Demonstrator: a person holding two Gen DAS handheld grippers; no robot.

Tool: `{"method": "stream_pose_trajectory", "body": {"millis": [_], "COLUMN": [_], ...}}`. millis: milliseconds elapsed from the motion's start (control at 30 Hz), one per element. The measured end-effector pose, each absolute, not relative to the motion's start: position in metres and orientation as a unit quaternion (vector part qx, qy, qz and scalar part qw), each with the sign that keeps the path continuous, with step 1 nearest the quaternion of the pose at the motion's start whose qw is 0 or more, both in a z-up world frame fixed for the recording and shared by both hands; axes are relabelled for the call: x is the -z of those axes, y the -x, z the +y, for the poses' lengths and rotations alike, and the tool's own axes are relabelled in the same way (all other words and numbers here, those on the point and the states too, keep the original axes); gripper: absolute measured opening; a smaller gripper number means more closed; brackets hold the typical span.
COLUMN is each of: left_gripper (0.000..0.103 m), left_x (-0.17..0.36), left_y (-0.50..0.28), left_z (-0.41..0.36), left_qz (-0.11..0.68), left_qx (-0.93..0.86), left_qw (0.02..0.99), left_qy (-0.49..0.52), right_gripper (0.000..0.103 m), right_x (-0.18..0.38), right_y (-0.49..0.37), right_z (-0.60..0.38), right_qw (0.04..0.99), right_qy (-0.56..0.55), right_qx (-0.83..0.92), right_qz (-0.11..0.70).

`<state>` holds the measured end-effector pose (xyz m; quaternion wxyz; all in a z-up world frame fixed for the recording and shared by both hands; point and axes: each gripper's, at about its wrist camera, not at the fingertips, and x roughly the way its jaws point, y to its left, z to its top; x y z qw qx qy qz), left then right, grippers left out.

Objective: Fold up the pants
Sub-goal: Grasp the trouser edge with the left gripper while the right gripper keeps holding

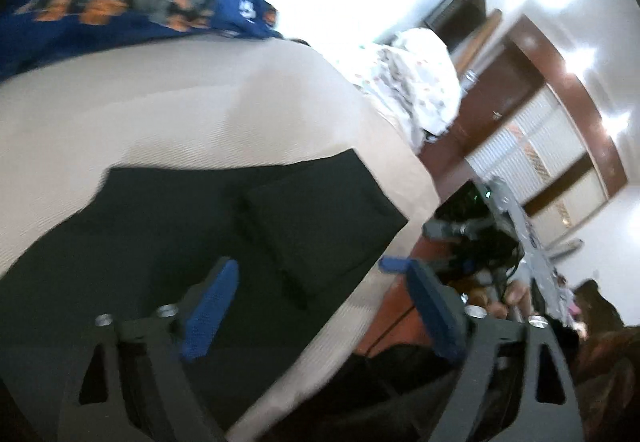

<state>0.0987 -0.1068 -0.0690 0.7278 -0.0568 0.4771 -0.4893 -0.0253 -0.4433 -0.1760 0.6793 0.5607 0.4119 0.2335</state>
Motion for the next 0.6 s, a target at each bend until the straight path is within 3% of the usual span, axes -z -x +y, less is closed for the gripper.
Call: {"method": "stream_pose_trajectory", "body": {"millis": [267,433,600], "left_gripper": [0.074,0.074,0.055], "left_x": [0.102,0.128,0.142], "left_y": [-0.179,-0.178,-0.15], "left_z": [-0.177,-0.207,-0.222], "left_qz": [0.505,0.511,0.493], "left_qx": [0.464,0.465,0.463], "left_qw": [0.728,0.72,0.723], "left_qy": [0.008,-0.064,-0.138], "right_gripper": [0.08,0.09,0.092], "right_x": [0.177,0.182,0.188], "right_y": [0.028,0.027,0.025], "right_z": [-0.443,-0.446,-0.449], "right_qw": [0.662,0.647,0.633], "right_qy": [-0.583,-0.599,-0.617], "right_qx": [-0.257,-0.266,-0.27], "right_qz": [0.395,0.39,0.382]}}
